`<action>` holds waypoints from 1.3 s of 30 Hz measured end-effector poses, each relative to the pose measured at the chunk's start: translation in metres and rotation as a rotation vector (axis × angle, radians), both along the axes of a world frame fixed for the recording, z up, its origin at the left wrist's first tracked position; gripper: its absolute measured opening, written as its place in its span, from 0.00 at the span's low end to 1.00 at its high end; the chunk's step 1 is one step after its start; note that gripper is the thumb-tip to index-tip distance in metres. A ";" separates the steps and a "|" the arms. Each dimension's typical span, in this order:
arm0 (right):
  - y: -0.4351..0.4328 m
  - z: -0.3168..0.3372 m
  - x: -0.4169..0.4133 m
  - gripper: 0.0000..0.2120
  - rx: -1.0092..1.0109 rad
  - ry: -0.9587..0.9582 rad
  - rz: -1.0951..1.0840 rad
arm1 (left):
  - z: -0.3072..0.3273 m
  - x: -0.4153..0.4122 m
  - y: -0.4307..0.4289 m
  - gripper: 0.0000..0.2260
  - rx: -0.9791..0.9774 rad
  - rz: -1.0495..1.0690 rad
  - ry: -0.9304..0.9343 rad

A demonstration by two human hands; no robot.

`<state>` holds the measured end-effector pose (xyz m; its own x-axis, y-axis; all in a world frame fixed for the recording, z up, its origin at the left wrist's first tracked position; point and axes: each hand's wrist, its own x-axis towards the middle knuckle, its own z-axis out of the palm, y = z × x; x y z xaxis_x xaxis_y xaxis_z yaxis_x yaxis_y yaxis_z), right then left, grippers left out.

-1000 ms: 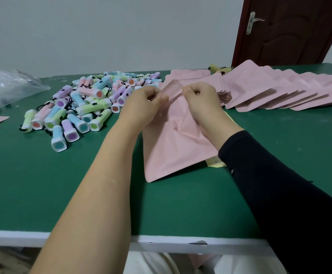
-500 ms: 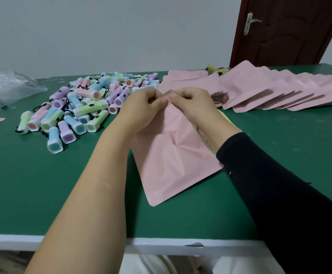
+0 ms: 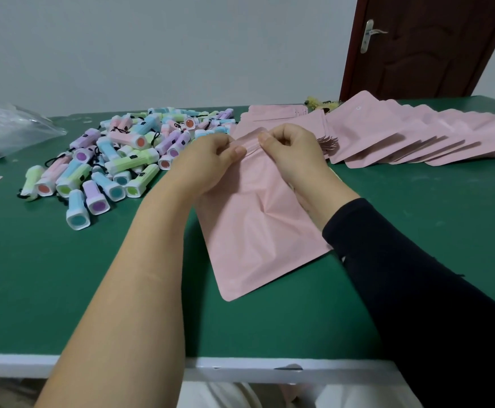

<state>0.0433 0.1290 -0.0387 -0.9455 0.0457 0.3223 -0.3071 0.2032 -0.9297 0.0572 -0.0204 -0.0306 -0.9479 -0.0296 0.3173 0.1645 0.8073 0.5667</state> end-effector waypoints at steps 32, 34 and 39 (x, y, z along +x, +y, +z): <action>0.024 0.000 -0.013 0.04 -0.434 -0.281 0.158 | -0.005 -0.001 -0.012 0.11 0.814 -0.064 -0.197; 0.023 -0.001 -0.012 0.05 -0.424 -0.257 0.193 | -0.006 -0.002 -0.004 0.09 0.877 -0.077 -0.180; 0.021 -0.003 -0.003 0.11 -0.197 -0.270 0.267 | -0.008 -0.006 -0.001 0.03 1.125 -0.078 -0.132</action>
<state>0.0401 0.1504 -0.0421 -0.9819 -0.1759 0.0706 -0.0645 -0.0401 -0.9971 0.0514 -0.0217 -0.0381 -0.9837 -0.1743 0.0454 0.0774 -0.1813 0.9804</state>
